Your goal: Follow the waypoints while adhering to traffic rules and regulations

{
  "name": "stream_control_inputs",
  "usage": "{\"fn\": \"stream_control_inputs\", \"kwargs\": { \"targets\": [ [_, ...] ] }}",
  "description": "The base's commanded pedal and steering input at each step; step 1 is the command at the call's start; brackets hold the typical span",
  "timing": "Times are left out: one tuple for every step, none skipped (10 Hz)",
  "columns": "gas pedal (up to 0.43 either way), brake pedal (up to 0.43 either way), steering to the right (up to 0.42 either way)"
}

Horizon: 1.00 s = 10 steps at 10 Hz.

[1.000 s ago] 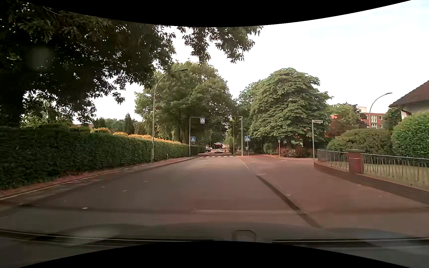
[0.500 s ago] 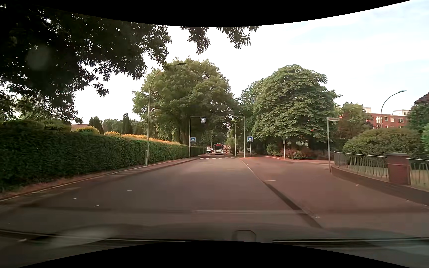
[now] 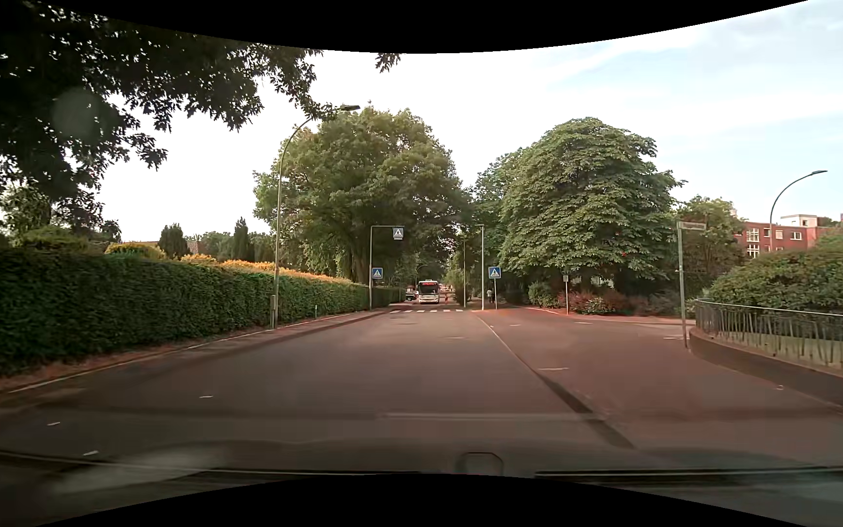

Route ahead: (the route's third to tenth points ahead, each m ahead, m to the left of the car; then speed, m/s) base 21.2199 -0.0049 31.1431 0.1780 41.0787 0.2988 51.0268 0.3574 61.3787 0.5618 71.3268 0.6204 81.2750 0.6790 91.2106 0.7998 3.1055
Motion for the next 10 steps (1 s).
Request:
{"fn": "stream_control_inputs", "kwargs": {
  "targets": [
    [0.02,0.0,-0.006],
    [0.02,0.0,-0.006],
    [0.02,0.0,-0.006],
    [0.02,0.0,-0.005],
    [0.02,0.0,-0.001],
    [0.02,0.0,0.001],
    [0.02,0.0,0.004],
    [0.02,0.0,0.005],
    [0.02,0.0,0.005],
    [0.02,0.0,0.005]
  ]
}}
